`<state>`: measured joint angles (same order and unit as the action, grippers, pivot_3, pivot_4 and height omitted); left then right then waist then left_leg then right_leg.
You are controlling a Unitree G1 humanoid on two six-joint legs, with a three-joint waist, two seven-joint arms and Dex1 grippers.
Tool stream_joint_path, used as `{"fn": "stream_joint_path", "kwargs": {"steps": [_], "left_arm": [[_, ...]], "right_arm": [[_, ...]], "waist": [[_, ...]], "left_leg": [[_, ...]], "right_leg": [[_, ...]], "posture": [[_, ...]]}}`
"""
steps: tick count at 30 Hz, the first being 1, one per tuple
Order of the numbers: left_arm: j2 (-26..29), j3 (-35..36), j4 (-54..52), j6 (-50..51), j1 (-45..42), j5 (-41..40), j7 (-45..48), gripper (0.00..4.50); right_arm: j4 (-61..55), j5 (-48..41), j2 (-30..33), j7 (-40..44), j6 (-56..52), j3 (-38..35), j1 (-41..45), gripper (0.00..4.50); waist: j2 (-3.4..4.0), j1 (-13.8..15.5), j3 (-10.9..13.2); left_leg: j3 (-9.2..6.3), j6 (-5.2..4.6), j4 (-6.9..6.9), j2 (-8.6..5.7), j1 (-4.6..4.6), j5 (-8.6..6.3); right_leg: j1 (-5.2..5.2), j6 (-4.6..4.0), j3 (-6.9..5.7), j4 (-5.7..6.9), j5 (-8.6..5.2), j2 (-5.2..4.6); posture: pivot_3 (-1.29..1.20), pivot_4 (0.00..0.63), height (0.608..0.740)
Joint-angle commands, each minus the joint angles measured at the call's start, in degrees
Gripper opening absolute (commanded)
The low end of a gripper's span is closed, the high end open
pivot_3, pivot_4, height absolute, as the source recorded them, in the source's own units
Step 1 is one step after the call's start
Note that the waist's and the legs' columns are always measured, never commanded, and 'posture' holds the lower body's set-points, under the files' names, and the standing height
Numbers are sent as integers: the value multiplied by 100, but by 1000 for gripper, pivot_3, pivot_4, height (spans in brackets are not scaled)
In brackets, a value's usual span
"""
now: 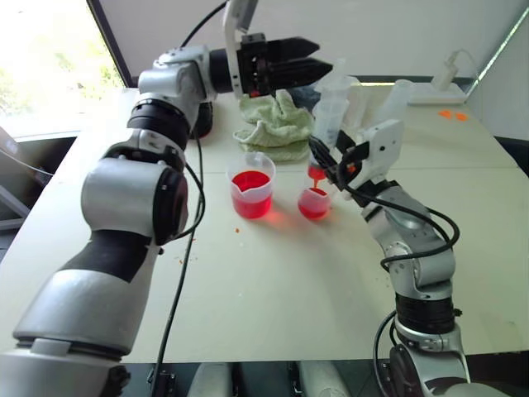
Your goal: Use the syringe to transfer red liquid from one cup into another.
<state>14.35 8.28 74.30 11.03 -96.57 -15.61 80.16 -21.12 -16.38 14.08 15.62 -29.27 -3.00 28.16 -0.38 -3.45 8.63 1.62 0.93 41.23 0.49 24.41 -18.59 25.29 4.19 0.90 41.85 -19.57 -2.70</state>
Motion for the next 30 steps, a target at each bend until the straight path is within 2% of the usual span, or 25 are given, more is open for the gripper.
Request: {"fn": "stream_joint_path", "kwargs": {"steps": [1, 10, 30], "left_arm": [[-4, 155, -67, -5, -250, -18, 270, 3874], [-12, 48, -184, 249, -172, 111, 964, 3874], [-287, 0, -187, 646, -120, 297, 1193, 3874]], "right_arm": [[-344, 18, -41, -73, 184, -9, 15, 1428], [-219, 6, -54, -103, 285, -38, 77, 1428], [-70, 48, -45, -48, 404, 17, 142, 1428]], "waist": [[0, -17, 0], [0, -31, 0], [0, -32, 0]], "left_leg": [[1, 0, 0, 0, -1, 0], [0, 0, -1, 0, -1, 0], [0, 0, -1, 1, -1, 0]], "right_leg": [[0, 0, 0, 0, 0, 1], [0, 0, 0, 0, 0, 2], [0, 0, 1, 0, 0, 2]], "posture": [[0, 150, 711], [0, 150, 711], [0, 150, 711]]}}
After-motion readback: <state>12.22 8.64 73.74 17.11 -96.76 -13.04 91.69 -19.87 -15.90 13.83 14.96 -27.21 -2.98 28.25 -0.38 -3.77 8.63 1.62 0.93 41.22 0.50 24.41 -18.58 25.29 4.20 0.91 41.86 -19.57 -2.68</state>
